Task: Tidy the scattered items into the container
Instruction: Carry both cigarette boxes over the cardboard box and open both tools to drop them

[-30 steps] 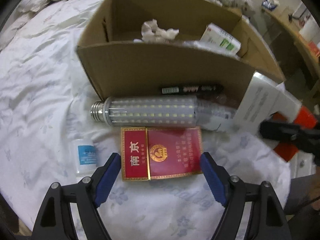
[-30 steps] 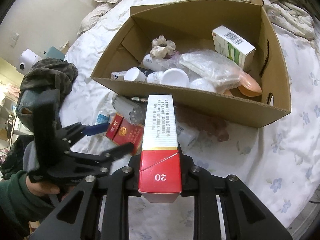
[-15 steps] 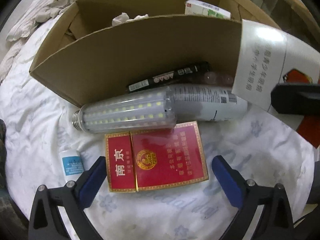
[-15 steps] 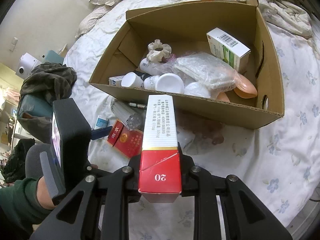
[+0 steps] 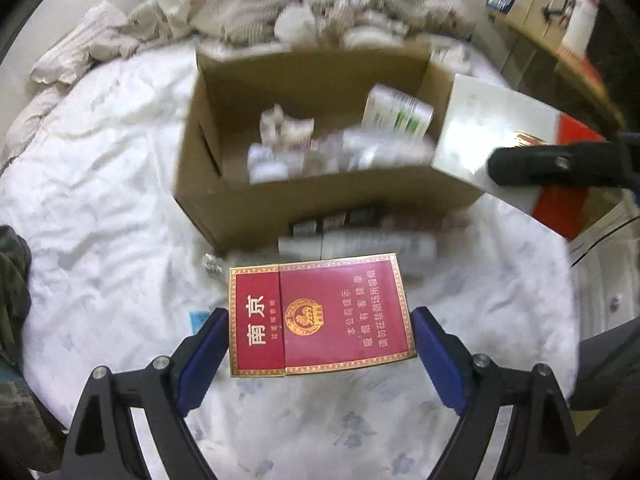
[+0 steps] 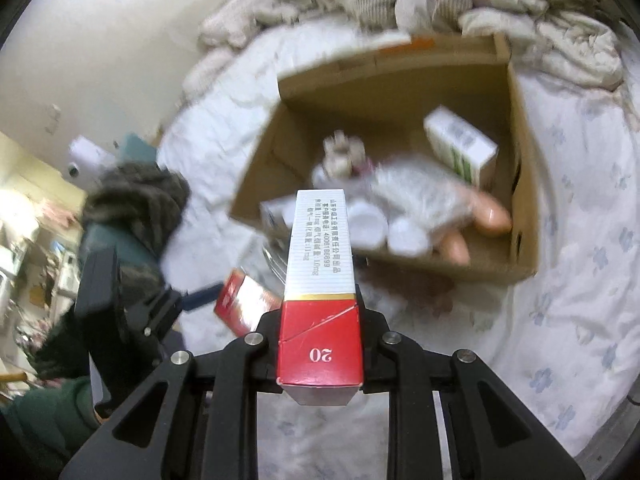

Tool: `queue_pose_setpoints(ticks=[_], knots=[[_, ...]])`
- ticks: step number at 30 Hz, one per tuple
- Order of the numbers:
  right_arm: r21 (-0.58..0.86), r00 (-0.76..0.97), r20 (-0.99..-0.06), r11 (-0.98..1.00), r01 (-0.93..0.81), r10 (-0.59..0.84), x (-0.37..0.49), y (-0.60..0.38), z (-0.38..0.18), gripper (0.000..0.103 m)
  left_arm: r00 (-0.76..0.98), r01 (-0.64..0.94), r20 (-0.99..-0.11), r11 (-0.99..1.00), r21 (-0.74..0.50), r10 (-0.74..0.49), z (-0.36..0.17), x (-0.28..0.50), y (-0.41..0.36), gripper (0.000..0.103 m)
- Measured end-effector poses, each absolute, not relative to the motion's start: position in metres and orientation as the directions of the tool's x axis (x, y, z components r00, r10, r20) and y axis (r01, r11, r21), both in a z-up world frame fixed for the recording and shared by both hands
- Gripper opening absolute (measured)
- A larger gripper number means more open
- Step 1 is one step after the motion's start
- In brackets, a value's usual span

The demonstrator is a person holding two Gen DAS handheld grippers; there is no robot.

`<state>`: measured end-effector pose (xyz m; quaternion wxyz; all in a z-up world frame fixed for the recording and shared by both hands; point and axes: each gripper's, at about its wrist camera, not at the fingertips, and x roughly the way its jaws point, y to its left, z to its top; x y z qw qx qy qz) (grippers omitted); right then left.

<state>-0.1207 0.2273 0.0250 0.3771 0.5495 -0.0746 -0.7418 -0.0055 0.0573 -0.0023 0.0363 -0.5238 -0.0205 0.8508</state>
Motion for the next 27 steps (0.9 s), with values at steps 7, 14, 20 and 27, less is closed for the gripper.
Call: queue_pose_setpoints(ticks=[7, 14, 20, 27], knots=[[0.563, -0.237, -0.713, -0.74, 0.368, -0.66, -0.159, 0.255, 0.041, 0.025, -0.593, -0.001, -0.804, -0.998, -0.058, 0.048, 0.056, -0.049, 0.04, 0.089], [0.573, -0.215, -0.742, -0.767, 0.289, -0.635, -0.19, 0.241, 0.014, 0.025, -0.579, 0.075, -0.814, -0.997, 0.003, -0.046, 0.039, -0.124, 0.033, 0.089], [0.58, -0.146, -0.763, -0.768, 0.272, -0.629, -0.203, 0.219, -0.009, 0.025, -0.525, 0.104, -0.846, -0.994, 0.041, -0.09, 0.009, -0.156, 0.034, 0.09], [0.574, -0.067, -0.79, -0.774, 0.267, -0.609, -0.207, 0.197, -0.034, 0.025, -0.465, 0.097, -0.879, -0.993, 0.07, -0.108, -0.023, -0.173, 0.039, 0.09]])
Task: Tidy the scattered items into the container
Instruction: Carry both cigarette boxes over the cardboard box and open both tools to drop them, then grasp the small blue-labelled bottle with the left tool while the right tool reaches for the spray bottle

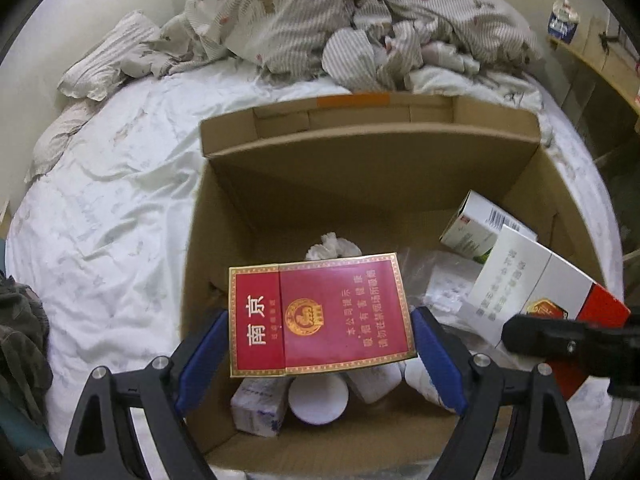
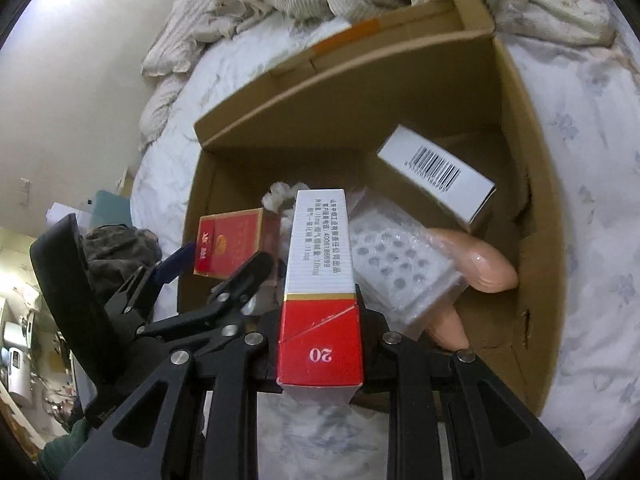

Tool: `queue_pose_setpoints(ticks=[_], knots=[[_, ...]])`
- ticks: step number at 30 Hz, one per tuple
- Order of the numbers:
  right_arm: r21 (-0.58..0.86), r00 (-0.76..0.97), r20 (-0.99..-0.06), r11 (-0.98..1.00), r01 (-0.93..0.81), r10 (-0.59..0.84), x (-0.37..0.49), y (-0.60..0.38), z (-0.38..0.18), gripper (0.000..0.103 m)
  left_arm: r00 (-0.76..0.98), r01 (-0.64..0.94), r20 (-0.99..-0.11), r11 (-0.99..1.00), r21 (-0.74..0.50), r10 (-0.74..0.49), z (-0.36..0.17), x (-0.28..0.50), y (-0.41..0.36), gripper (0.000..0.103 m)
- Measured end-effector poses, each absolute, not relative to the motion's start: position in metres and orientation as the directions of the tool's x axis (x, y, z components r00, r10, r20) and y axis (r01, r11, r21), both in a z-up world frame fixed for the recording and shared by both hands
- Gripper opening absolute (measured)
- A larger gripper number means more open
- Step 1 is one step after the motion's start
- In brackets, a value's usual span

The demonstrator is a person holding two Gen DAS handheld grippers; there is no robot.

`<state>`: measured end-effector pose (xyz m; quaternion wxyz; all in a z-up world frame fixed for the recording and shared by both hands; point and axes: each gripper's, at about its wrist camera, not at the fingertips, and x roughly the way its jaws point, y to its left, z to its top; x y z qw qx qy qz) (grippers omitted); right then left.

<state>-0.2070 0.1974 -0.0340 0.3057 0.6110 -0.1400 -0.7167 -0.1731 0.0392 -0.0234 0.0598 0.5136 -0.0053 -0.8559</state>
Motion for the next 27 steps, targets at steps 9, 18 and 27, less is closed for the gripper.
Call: queue_pose_setpoints(ticks=[9, 18, 27], knots=[[0.609, -0.017, -0.783, -0.771, 0.184, -0.622, -0.216, 0.195, -0.048, 0.033, -0.461, 0.114, -0.886, -0.993, -0.017, -0.038, -0.022, -0.177, 0.032, 0.097], [0.548, -0.137, -0.805, -0.813, 0.2, -0.577, -0.216, 0.211, -0.022, 0.078, -0.474, 0.13, -0.879, -0.984, -0.118, 0.043, -0.002, -0.158, 0.011, 0.102], [0.587, -0.236, -0.75, -0.787, 0.191, -0.618, -0.213, 0.234, 0.014, 0.078, -0.53, 0.126, -0.844, -0.976, -0.175, 0.083, 0.034, -0.111, 0.006, 0.102]])
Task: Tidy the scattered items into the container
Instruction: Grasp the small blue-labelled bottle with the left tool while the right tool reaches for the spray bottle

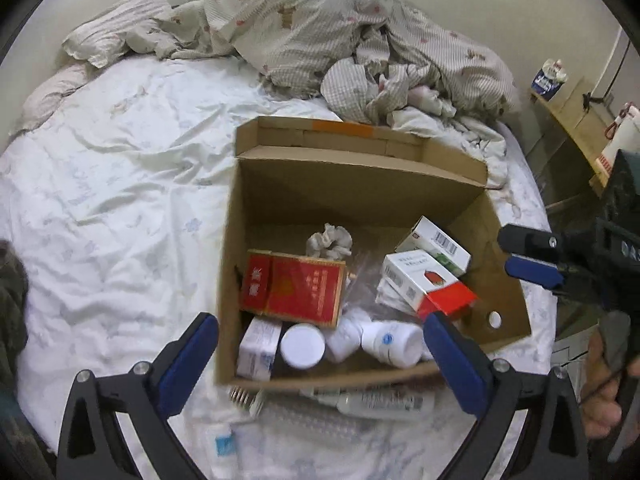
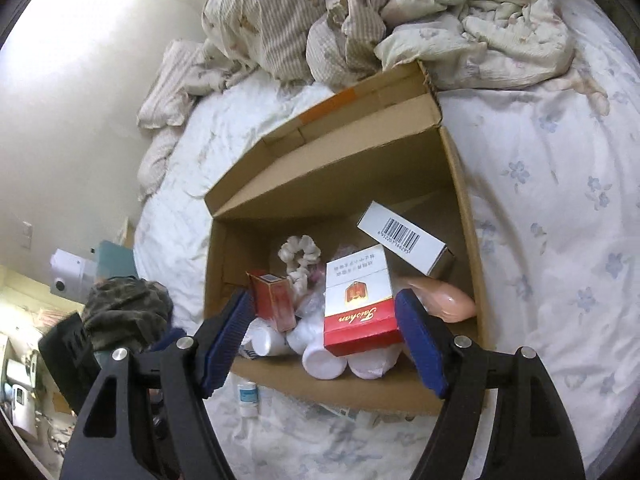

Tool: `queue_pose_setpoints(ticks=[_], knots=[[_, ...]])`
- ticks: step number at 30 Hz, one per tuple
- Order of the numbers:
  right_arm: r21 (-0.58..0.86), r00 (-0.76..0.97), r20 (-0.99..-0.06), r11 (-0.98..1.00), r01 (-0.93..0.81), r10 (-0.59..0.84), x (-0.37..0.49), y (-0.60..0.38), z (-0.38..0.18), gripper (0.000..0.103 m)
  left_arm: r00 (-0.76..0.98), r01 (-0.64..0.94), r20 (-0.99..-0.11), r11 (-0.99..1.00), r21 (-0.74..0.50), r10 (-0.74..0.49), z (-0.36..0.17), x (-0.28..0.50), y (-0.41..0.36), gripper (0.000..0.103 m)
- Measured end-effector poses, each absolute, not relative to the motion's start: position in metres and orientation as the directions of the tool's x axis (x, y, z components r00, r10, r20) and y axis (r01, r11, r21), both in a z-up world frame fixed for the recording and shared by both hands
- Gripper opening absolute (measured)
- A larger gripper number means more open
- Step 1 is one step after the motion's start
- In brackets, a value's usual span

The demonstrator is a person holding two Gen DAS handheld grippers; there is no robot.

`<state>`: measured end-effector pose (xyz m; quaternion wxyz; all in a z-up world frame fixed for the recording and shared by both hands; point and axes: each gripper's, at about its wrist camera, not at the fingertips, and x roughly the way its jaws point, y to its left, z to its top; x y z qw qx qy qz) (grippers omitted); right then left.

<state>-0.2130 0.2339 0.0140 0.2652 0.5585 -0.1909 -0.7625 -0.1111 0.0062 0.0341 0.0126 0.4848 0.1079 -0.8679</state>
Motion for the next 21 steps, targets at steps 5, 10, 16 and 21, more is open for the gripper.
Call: queue_pose_setpoints(ticks=[5, 10, 16, 21], knots=[[0.617, -0.211, -0.734, -0.764, 0.191, -0.646, -0.198, 0.243, 0.018, 0.078, -0.542, 0.128, -0.837, -0.977, -0.17, 0.075, 0.039, -0.073, -0.005, 0.102], [0.602, -0.158, -0.748, -0.759, 0.249, -0.645, -0.165, 0.243, 0.019, 0.078, -0.526, 0.178, -0.848, -0.968, -0.176, 0.057, 0.024, -0.039, -0.032, 0.102], [0.471, -0.061, -0.835, -0.769, 0.431, -0.546, -0.122, 0.203, -0.007, 0.078, -0.462, 0.268, -0.881, -0.93, -0.252, 0.105, -0.018, -0.018, -0.062, 0.102], [0.248, -0.102, -0.923, -0.778, 0.577, -0.37, -0.114, 0.173, -0.045, 0.067, -0.454, 0.348, -0.889, -0.909, -0.231, 0.052, -0.041, -0.013, -0.071, 0.102]])
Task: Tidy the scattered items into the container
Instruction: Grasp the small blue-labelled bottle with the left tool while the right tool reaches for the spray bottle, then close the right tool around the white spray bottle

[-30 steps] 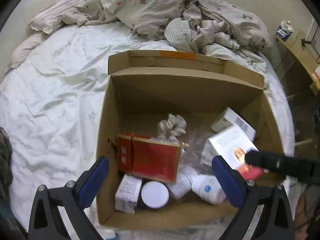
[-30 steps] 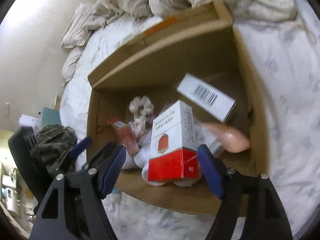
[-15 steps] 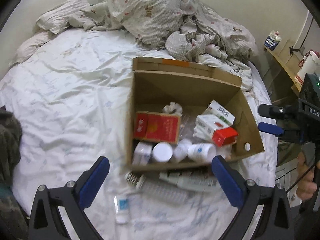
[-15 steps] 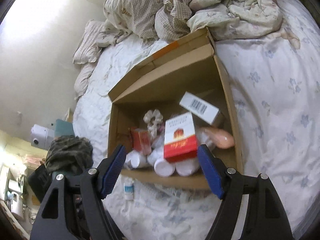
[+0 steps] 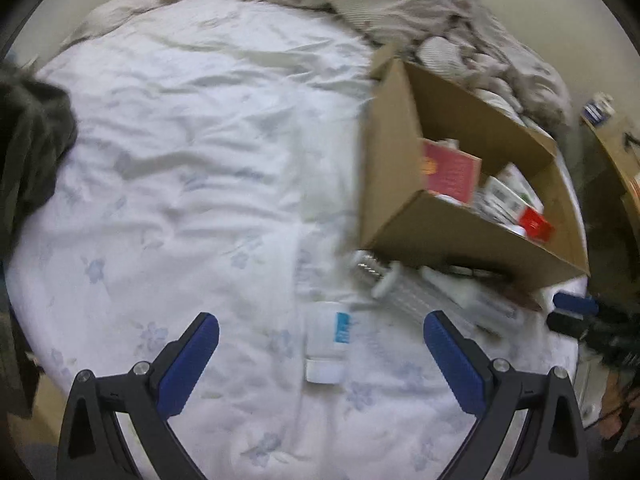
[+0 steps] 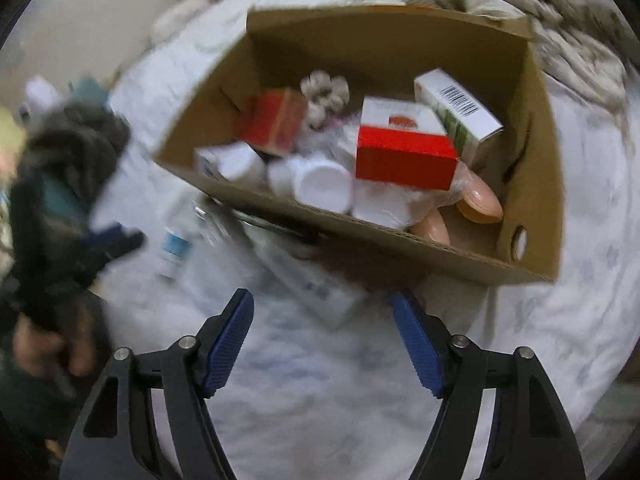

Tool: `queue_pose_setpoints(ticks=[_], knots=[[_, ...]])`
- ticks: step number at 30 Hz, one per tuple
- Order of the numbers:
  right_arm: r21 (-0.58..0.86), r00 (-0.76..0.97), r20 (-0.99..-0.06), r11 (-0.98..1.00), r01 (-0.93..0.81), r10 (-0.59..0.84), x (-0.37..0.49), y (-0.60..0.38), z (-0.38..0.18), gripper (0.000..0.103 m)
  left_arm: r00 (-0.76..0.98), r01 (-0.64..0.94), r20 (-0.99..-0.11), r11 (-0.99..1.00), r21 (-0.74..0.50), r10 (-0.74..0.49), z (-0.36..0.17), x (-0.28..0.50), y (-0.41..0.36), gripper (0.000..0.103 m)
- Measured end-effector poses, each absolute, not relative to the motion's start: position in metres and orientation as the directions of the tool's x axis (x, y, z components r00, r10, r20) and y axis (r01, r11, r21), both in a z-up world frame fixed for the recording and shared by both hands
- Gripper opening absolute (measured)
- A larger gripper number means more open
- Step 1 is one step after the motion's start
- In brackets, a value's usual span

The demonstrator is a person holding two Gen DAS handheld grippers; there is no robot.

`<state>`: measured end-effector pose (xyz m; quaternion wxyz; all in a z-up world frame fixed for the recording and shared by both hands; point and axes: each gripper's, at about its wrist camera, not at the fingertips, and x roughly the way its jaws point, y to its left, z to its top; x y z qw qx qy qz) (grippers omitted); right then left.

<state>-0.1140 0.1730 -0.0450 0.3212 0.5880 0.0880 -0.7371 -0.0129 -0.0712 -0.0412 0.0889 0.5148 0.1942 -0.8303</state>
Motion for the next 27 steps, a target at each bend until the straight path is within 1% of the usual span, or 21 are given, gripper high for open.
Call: queue_pose_setpoints(ticks=[2, 3, 4, 6, 7, 9, 10, 11, 12, 14, 17, 18, 20, 23, 25, 26, 27], knots=[[0.244, -0.063, -0.937, -0.772, 0.587, -0.344, -0.118, 0.169, -0.062, 0.054, -0.456, 0.362, -0.888, -0.901, -0.237, 0.051, -0.044, -0.014, -0.071, 0.102], [0.244, -0.047, -0.941, -0.77, 0.589, -0.334, -0.119, 0.168, -0.068, 0.053, -0.452, 0.361, -0.89, -0.903, -0.234, 0.05, -0.046, -0.015, -0.07, 0.101], [0.241, -0.04, -0.944, -0.767, 0.595, -0.327, -0.119, 0.165, -0.072, 0.053, -0.443, 0.356, -0.895, -0.907, -0.225, 0.048, -0.048, -0.016, -0.067, 0.099], [0.213, -0.048, -0.951, -0.76, 0.614, -0.306, -0.118, 0.16, -0.075, 0.053, -0.431, 0.338, -0.901, -0.916, -0.217, 0.054, -0.051, -0.018, -0.061, 0.086], [0.202, -0.047, -0.955, -0.754, 0.625, -0.294, -0.116, 0.157, -0.077, 0.053, -0.42, 0.325, -0.906, -0.923, -0.208, 0.056, -0.054, -0.02, -0.057, 0.082], [0.2, -0.023, -0.96, -0.746, 0.635, -0.277, -0.114, 0.154, -0.08, 0.053, -0.397, 0.303, -0.916, -0.934, -0.19, 0.058, -0.059, -0.023, -0.051, 0.07], [0.201, -0.008, -0.964, -0.748, 0.633, -0.265, -0.114, 0.153, -0.081, 0.053, -0.387, 0.293, -0.92, -0.939, -0.177, 0.053, -0.061, -0.023, -0.048, 0.068], [0.208, 0.011, -0.966, -0.747, 0.631, -0.259, -0.113, 0.152, -0.083, 0.053, -0.378, 0.282, -0.925, -0.946, -0.161, 0.045, -0.064, -0.024, -0.044, 0.063], [0.223, 0.026, -0.963, -0.741, 0.634, -0.268, -0.112, 0.152, -0.083, 0.053, -0.37, 0.274, -0.928, -0.949, -0.152, 0.042, -0.066, -0.025, -0.042, 0.055], [0.21, 0.019, -0.965, -0.723, 0.658, -0.263, -0.109, 0.147, -0.083, 0.053, -0.343, 0.27, -0.939, -0.955, -0.125, 0.026, -0.072, -0.028, -0.039, 0.045], [0.184, 0.002, -0.968, -0.7, 0.69, -0.253, -0.106, 0.142, -0.089, 0.055, -0.313, 0.295, -0.949, -0.947, -0.124, 0.027, -0.082, -0.031, -0.043, 0.035], [0.189, 0.009, -0.967, -0.694, 0.695, -0.254, -0.105, 0.14, -0.093, 0.058, -0.312, 0.309, -0.95, -0.942, -0.133, 0.031, -0.083, -0.032, -0.045, 0.032], [0.183, 0.014, -0.968, -0.663, 0.726, -0.252, -0.1, 0.134, -0.1, 0.059, -0.316, 0.327, -0.948, -0.934, -0.145, 0.036, -0.085, -0.032, -0.048, 0.029], [0.161, 0.008, -0.971, -0.627, 0.762, -0.24, -0.093, 0.126, -0.109, 0.059, -0.324, 0.328, -0.946, -0.933, -0.147, 0.035, -0.084, -0.031, -0.048, 0.029], [0.14, -0.008, -0.972, -0.604, 0.785, -0.236, -0.089, 0.123, -0.109, 0.055, -0.331, 0.329, -0.943, -0.932, -0.154, 0.039, -0.083, -0.028, -0.048, 0.029], [0.13, -0.015, -0.973, -0.596, 0.792, -0.232, -0.088, 0.123, -0.108, 0.05, -0.333, 0.328, -0.942, -0.932, -0.154, 0.038, -0.083, -0.027, -0.048, 0.029], [0.128, -0.013, -0.973, -0.59, 0.797, -0.229, -0.087, 0.123, -0.106, 0.048, -0.332, 0.324, -0.943, -0.934, -0.147, 0.033, -0.082, -0.026, -0.047, 0.029]])
